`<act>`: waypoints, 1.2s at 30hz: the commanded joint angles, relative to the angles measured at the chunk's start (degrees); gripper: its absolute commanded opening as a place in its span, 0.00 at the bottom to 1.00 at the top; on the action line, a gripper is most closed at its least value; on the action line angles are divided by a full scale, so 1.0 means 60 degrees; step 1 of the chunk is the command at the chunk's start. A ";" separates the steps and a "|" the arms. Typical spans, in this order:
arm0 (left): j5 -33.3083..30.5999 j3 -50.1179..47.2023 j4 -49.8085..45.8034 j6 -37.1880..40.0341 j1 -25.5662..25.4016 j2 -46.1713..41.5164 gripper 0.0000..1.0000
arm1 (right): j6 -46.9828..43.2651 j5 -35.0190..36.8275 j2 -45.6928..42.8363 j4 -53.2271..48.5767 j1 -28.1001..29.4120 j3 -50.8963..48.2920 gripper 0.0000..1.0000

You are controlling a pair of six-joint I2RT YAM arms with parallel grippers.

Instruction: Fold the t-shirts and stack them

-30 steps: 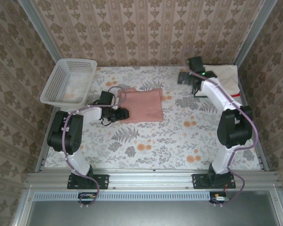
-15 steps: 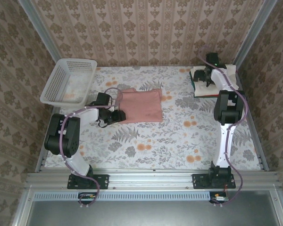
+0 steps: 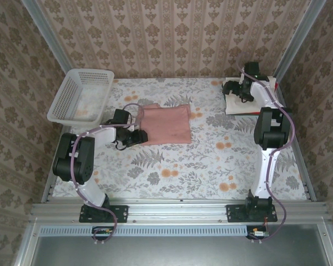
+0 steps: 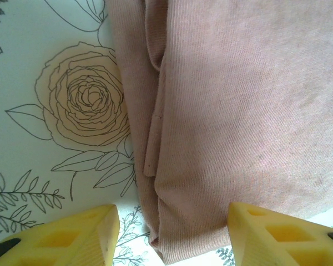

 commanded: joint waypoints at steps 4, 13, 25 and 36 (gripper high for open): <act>0.0003 0.0030 -0.0342 0.0325 0.0138 0.0186 0.56 | 0.0500 0.2302 -0.1626 -0.0830 -0.0018 -0.0097 1.00; 0.0077 0.0026 -0.0347 0.0340 0.0138 0.0224 0.56 | 0.1155 0.2262 -0.2708 0.0567 -0.1750 -0.2137 1.00; 0.0099 0.0088 -0.0354 0.0284 0.0030 0.0385 0.55 | 0.3130 -0.3533 -0.1624 0.5619 -0.4278 -0.4404 1.00; 0.0061 0.0186 -0.0404 0.0298 0.0020 0.0303 0.55 | 0.2737 -0.5636 0.0174 0.4410 -0.3952 -0.2952 0.99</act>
